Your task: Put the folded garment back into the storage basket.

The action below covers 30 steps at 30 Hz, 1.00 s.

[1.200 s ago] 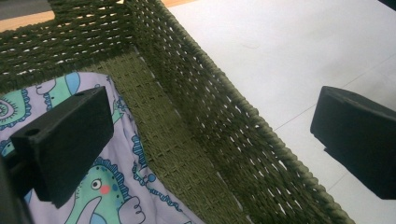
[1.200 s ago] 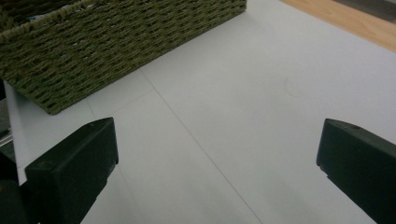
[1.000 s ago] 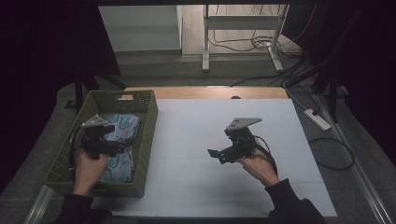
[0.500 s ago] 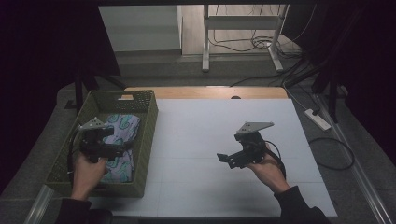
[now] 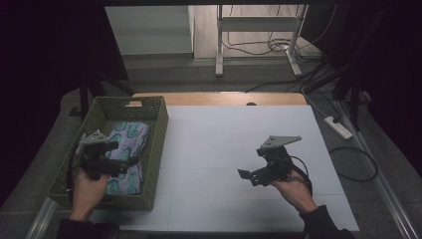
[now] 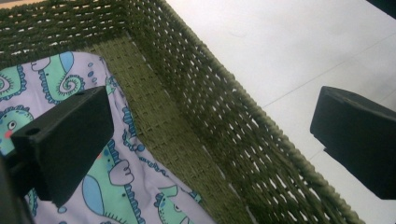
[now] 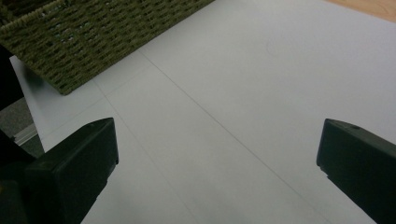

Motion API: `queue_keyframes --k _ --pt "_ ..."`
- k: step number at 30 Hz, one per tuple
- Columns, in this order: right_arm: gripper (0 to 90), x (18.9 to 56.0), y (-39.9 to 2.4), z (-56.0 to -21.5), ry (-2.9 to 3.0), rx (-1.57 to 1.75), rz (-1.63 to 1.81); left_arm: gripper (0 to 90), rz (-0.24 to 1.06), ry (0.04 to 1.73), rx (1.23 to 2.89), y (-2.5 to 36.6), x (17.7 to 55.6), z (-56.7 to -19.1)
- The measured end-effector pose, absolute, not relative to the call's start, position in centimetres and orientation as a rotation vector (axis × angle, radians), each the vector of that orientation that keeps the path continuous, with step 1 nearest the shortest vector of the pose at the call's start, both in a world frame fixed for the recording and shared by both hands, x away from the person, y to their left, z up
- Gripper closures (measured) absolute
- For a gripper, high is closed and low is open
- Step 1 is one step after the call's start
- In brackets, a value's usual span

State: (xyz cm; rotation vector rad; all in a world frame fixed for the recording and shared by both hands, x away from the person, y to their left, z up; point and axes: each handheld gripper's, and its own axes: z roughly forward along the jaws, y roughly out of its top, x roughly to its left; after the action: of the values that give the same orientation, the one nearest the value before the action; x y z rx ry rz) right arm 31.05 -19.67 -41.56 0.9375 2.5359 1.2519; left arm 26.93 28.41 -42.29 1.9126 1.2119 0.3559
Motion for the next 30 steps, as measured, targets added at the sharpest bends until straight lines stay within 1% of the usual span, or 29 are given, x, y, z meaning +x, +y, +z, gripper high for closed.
queue_keyframes --k 13,19,30 --pt "0.0 30.0 -21.8 -41.8 2.505 0.98 1.239 0.0 0.351 1.216 1.94 28.2 25.3 -42.1" --pt "0.0 29.5 -23.3 -42.1 2.482 1.023 1.244 0.0 0.353 1.2 1.919 28.3 24.2 -42.6" --pt "0.0 27.9 -26.2 -42.7 2.432 1.069 1.235 0.0 0.399 1.19 1.911 27.8 22.6 -43.2"
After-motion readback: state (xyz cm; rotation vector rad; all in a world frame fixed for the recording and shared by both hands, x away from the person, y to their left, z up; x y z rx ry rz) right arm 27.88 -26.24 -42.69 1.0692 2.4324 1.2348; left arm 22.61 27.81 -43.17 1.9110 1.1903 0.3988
